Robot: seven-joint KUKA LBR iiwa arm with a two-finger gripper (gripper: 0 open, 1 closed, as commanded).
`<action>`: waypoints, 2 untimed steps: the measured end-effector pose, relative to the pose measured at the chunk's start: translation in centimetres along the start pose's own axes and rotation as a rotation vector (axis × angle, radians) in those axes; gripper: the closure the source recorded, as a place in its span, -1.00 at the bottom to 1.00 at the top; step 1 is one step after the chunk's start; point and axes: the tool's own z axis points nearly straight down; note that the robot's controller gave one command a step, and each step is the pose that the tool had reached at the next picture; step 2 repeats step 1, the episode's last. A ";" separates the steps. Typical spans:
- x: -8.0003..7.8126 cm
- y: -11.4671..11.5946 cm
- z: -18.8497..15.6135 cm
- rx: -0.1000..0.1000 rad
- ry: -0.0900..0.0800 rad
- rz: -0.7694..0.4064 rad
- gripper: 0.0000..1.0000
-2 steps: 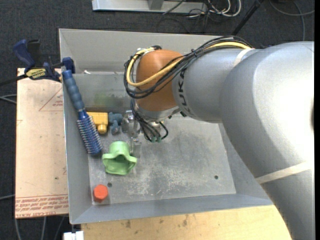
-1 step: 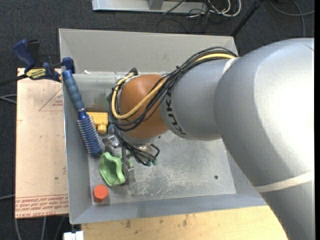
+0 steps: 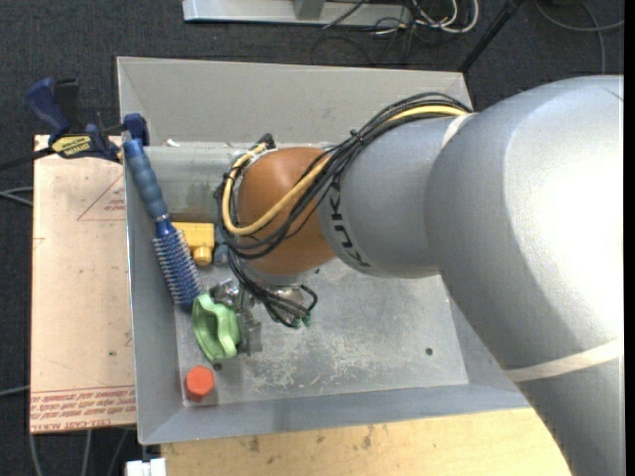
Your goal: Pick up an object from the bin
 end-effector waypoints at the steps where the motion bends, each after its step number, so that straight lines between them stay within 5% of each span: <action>1: -1.8 0.3 -13.3 0.002 -0.010 -0.044 1.00; 2: -1.8 0.3 -13.3 0.002 -0.010 -0.044 1.00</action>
Offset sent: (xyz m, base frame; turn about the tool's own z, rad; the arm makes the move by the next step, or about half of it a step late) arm 0.0134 0.0078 0.1276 -0.0449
